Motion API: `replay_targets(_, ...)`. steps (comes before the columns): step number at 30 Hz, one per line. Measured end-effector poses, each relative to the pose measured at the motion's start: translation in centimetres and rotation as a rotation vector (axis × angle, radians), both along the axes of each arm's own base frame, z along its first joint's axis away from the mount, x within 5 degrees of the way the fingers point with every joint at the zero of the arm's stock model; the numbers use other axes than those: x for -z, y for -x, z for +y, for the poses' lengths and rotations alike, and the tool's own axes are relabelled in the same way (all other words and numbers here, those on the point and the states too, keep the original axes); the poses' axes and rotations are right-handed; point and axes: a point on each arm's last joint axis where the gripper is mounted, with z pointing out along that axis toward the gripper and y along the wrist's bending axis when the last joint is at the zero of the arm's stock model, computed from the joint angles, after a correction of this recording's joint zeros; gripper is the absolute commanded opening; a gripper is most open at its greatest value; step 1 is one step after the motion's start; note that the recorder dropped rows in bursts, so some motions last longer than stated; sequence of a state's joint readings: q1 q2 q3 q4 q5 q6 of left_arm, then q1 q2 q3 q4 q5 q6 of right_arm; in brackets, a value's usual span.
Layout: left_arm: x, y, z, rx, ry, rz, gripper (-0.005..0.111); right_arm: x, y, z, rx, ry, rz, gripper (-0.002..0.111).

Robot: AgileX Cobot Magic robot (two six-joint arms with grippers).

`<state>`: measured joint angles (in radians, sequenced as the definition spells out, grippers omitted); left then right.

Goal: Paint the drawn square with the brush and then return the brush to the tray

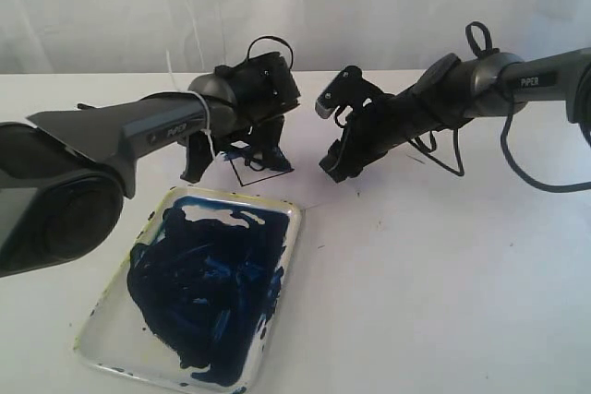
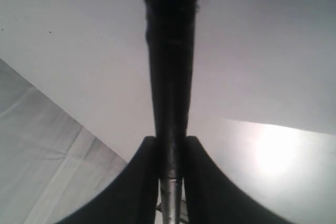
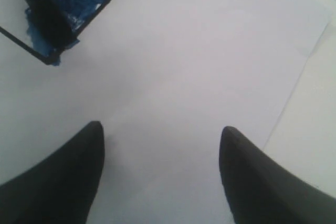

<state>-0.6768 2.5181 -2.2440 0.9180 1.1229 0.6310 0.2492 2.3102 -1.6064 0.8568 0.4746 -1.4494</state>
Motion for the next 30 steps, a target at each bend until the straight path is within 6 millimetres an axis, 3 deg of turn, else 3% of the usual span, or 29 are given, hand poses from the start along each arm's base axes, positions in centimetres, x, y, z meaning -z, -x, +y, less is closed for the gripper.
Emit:
replay_targets(8, 0.3, 1.2, 1.0, -0.030, -0.001, 0.054, 0.000, 0.0, 0.0, 0.0, 0.000, 0.002, -0.002, 0.060)
replay_targets(21, 0.0, -0.4, 3.8, -0.136, 0.003, -0.023, 0.000, 0.0, 0.0, 0.0, 0.000, 0.002, -0.002, 0.060)
replay_targets(30, 0.4, 1.1, 1.5, -0.106, 0.051, 0.022, 0.000, 0.0, 0.0, 0.0, 0.000, 0.002, -0.002, 0.060)
